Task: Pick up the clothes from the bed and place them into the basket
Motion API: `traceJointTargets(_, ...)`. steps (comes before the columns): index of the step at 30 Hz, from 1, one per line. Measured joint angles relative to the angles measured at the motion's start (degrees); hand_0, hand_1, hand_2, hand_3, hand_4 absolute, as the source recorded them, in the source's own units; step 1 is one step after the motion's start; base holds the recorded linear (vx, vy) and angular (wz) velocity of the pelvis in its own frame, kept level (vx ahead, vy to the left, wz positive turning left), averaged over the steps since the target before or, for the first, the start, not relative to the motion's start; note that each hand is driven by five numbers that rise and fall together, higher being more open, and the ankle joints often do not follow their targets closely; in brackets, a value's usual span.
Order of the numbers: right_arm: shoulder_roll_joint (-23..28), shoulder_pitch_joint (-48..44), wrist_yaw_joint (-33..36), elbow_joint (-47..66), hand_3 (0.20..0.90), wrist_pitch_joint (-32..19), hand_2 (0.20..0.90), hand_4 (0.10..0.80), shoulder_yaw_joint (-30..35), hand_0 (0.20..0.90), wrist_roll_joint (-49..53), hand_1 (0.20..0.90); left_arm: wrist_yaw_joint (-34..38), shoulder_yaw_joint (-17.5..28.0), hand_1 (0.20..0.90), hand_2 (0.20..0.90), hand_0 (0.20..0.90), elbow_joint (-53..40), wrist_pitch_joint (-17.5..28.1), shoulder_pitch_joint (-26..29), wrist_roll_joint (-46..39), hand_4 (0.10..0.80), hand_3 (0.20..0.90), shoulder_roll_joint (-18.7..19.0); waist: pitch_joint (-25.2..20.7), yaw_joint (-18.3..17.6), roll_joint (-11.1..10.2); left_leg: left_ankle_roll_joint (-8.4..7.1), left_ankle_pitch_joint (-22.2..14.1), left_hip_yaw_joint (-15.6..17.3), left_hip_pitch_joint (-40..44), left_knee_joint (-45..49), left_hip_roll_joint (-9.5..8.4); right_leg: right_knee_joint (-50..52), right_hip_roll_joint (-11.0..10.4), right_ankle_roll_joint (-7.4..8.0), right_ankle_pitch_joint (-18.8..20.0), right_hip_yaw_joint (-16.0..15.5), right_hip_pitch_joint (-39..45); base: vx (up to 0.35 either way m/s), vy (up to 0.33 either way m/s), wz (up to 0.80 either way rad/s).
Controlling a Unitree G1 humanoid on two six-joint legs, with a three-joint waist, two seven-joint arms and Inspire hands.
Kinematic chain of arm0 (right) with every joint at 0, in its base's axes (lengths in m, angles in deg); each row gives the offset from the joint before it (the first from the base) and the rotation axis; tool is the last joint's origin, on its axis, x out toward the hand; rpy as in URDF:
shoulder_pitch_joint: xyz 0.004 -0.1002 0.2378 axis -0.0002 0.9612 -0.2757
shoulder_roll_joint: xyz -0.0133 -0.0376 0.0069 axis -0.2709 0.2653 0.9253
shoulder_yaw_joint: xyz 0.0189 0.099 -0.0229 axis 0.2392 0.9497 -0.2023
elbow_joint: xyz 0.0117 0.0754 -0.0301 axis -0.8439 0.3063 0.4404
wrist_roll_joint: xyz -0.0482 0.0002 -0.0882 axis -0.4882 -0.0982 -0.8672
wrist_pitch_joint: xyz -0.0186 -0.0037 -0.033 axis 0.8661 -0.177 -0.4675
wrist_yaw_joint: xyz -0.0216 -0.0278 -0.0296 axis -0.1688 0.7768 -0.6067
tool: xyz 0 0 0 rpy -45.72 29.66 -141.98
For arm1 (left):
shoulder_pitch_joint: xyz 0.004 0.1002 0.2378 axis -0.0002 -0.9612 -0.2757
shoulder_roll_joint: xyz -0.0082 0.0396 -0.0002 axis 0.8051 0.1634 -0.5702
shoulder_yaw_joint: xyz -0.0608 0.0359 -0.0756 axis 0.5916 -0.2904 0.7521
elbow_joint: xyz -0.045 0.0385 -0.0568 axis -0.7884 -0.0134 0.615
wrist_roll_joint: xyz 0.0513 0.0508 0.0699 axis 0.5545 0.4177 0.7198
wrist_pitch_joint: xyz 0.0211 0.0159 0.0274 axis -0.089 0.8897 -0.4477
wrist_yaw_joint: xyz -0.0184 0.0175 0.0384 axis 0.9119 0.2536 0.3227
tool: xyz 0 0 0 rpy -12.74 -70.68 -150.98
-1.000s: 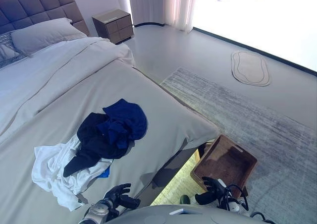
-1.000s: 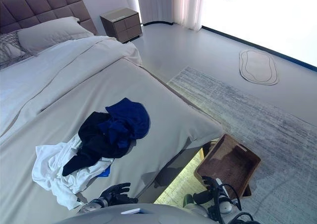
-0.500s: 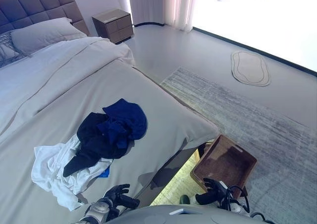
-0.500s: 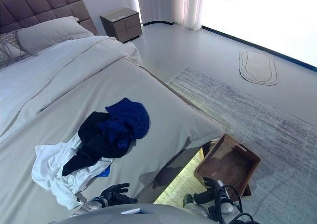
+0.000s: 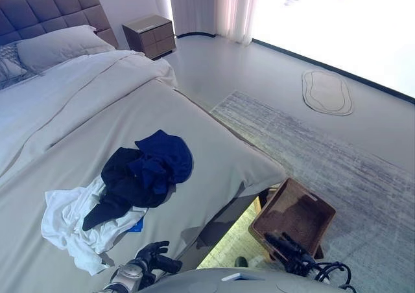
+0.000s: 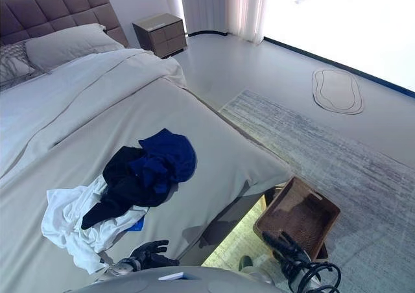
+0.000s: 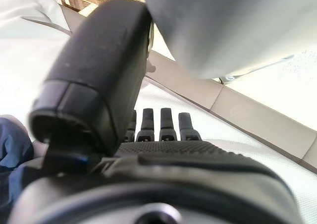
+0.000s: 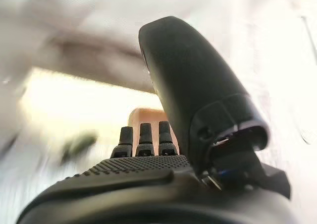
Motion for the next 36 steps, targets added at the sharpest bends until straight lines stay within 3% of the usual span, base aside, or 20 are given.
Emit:
traceJointTargets(4,0.6,-3.5,-1.8,3.5,0.9,-1.9,0.9,0.8,-1.5,0.9,-4.1,0.9,0.0,-0.5,0.9,0.9,0.9,-0.5,0.0,0.0,0.0,0.8,0.9,0.3,0.1,1.0,-0.4,0.0,0.1,-1.0,0.1,0.0,-0.07,0.0,-0.1,0.17,-0.2,-1.2,0.7,0.035,0.005,0.15)
traceJointTargets(10,11.4,-10.3,8.5,15.1,0.9,-2.4,0.9,0.8,-9.4,0.9,-31.7,0.9,0.1,-1.6,0.9,0.9,0.9,-3.4,-0.2,0.1,0.0,0.8,0.9,1.6,1.0,3.8,-1.8,-0.63,0.9,-2.5,-0.8,0.1,-0.27,0.0,-0.4,0.37,-0.2,-2.7,0.6,0.019,0.03,0.14)
traceJointTargets(13,15.8,-16.6,12.8,19.5,0.9,-0.3,0.9,0.8,-11.9,0.9,-43.5,0.9,0.2,-1.7,0.9,0.9,0.9,-3.9,-0.2,0.2,0.0,0.8,0.9,2.1,1.5,4.3,-2.5,-1.16,1.4,-2.8,-1.1,0.3,-0.32,0.0,-0.4,0.39,-0.2,-3.0,0.5,0.0,0.051,0.07)
traceJointTargets(20,22.2,-31.7,18.8,17.7,0.9,2.4,0.9,0.8,-20.8,0.9,-63.1,0.9,1.5,-2.8,0.9,0.9,0.9,-7.2,0.1,2.6,-1.4,0.8,0.9,2.4,6.2,8.2,-2.3,-1.85,1.6,-6.9,-6.3,4.8,-1.55,0.0,-1.2,0.78,-0.5,-7.0,-0.5,0.003,0.029,0.3)
traceJointTargets(29,22.2,-50.0,25.5,1.0,0.9,5.4,0.9,0.8,-25.2,0.9,-63.8,0.9,1.2,-5.1,0.9,0.9,0.9,-10.3,2.4,11.2,-5.4,0.8,0.9,4.2,16.2,16.6,-4.0,-3.56,1.5,-12.9,-17.2,11.6,-2.08,1.6,-0.4,0.85,-0.5,-12.0,-6.0,-0.126,-0.04,0.35)
traceJointTargets(32,22.2,-56.5,24.9,-4.0,0.9,7.3,0.9,0.8,-27.4,0.9,-62.6,0.9,2.8,-4.9,0.9,0.9,0.9,-10.8,2.7,13.6,-7.9,0.8,0.9,6.5,19.5,18.3,-6.0,-4.46,2.1,-14.7,-21.8,12.1,-1.95,1.5,-0.2,0.85,-0.5,-13.1,-9.5,-0.086,-0.024,0.29)
traceJointTargets(36,22.2,-62.4,18.9,-9.7,0.9,11.2,0.9,0.8,-32.1,0.9,-62.5,0.9,4.2,-4.6,0.9,0.9,0.9,-11.7,2.4,14.8,-8.9,0.8,0.9,9.8,22.3,20.5,-8.1,-5.52,3.0,-16.0,-26.3,12.2,-2.07,1.6,-0.2,0.16,0.4,-14.6,-13.4,-0.094,0.059,0.23)
